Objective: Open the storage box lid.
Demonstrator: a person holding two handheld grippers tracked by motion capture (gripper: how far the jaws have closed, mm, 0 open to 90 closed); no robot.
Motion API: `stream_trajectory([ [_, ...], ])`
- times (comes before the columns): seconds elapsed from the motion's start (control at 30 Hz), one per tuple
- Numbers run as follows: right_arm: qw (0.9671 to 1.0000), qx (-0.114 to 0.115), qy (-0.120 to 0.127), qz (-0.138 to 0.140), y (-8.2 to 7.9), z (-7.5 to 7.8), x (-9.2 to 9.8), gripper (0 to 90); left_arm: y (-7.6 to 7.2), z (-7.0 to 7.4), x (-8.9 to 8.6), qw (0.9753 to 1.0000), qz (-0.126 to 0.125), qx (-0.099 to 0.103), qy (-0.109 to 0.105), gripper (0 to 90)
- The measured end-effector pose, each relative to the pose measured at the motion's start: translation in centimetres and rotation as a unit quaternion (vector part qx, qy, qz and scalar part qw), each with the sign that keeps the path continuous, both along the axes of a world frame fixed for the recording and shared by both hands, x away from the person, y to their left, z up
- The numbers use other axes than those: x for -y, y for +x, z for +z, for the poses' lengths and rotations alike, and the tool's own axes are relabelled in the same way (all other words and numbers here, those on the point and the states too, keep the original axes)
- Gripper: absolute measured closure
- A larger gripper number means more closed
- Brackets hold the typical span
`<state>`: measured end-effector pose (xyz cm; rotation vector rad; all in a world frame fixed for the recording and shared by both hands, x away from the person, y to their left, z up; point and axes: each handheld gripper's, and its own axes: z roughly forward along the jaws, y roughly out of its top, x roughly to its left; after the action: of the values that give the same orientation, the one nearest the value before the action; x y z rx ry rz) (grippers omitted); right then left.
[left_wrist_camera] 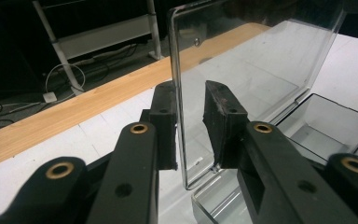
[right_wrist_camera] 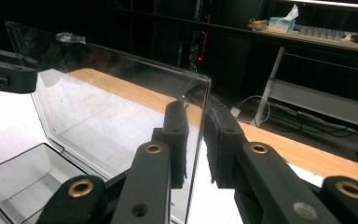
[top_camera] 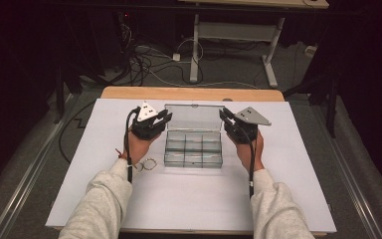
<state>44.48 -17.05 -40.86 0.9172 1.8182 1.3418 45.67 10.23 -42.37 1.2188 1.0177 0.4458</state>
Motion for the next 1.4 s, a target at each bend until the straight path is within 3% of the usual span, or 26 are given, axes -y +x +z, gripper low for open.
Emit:
stream_trajectory([
  [0.47, 0.9997, -0.022, -0.009, -0.011, 1.2, -1.5, -0.2, 80.2, 1.0, -1.3, 0.3, 0.9998, 0.008, -0.019, 0.004, 71.9],
  [1.13, 0.9979, -0.057, -0.024, -0.021, 2.0, -3.2, -0.3, 79.9, 1.8, -3.0, 0.7, 0.9978, 0.013, -0.045, 0.046, 71.1],
  [1.4, 0.9966, -0.074, -0.027, -0.024, 2.0, -4.1, -0.4, 78.8, 1.9, -3.4, 0.8, 0.9973, 0.017, -0.052, 0.048, 69.9],
])
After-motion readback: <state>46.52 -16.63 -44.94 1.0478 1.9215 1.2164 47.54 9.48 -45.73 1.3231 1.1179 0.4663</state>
